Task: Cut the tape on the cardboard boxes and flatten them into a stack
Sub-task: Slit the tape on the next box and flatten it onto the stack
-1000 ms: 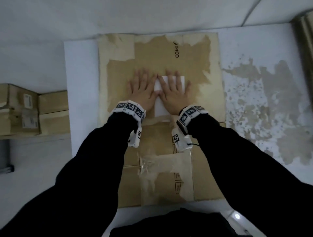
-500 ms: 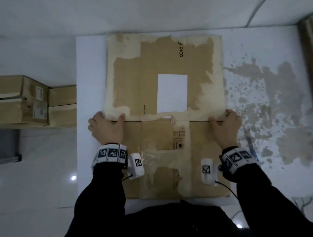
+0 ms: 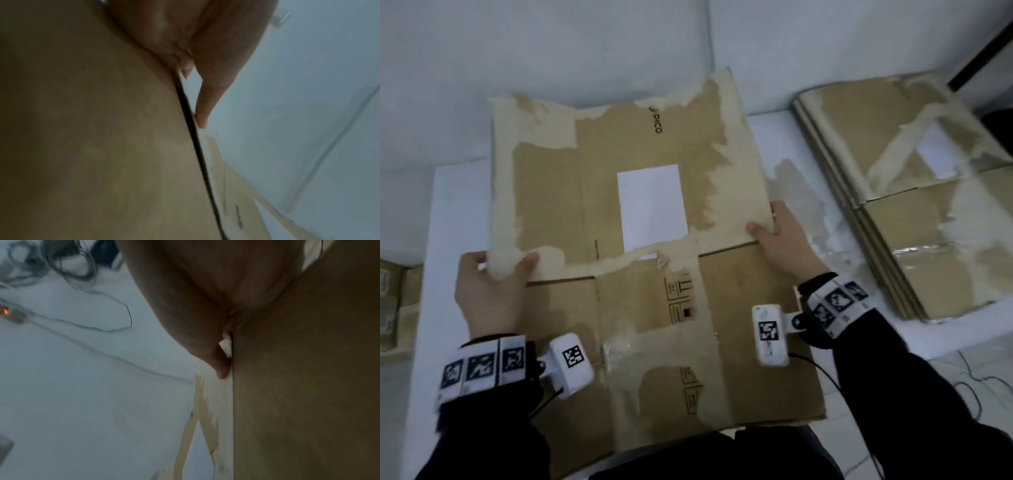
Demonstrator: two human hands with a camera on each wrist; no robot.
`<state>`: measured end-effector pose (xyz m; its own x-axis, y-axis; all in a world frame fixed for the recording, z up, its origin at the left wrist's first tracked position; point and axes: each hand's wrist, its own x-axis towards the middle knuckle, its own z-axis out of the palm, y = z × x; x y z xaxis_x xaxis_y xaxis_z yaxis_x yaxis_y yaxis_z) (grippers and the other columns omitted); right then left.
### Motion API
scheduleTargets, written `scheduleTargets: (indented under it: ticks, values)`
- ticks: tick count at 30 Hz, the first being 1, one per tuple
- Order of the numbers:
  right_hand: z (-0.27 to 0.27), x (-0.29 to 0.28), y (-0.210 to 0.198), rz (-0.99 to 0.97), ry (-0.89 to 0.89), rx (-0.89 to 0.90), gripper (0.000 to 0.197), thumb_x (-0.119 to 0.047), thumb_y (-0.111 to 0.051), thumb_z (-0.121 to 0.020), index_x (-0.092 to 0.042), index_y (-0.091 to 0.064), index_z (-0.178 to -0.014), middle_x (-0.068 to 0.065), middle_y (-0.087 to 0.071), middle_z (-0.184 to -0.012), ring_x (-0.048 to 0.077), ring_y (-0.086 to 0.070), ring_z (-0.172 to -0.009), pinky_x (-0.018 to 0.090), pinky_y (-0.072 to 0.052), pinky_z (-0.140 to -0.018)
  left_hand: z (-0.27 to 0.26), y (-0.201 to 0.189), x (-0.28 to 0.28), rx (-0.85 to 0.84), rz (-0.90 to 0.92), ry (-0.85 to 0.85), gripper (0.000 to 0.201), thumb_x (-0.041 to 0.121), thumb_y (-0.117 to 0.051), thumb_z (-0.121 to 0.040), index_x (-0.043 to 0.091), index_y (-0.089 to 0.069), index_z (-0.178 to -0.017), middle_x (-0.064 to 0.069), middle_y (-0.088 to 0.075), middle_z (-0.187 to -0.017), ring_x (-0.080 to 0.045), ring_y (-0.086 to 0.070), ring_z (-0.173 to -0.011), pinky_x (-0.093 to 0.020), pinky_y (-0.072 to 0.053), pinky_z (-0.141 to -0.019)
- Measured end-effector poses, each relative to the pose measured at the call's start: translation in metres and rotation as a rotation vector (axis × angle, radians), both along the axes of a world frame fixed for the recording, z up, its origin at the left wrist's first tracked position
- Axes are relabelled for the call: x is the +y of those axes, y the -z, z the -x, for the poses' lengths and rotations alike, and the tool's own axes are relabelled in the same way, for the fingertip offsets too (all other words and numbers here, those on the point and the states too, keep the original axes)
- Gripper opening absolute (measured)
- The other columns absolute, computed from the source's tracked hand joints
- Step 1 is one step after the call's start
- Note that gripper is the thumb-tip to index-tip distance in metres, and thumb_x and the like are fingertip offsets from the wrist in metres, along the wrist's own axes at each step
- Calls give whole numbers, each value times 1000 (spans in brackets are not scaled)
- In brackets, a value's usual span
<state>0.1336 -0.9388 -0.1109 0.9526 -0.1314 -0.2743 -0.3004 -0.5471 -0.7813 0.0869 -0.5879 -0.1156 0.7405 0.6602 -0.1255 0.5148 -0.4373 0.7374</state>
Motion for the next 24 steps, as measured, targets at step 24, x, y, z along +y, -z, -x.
scheduleTargets:
  ticks: [24]
  values:
    - [-118,-508,-7,507,121,58,59,-18,-59,-88,-1,-33,-139,23,-38,-139,40,-35,-128,45,-32,-101,-145,31,-550,-11,382,156,41,-2,-41,-93,-1,-40,-134,-20,-55,-124,-29,-53,-112,-20,-35,-79]
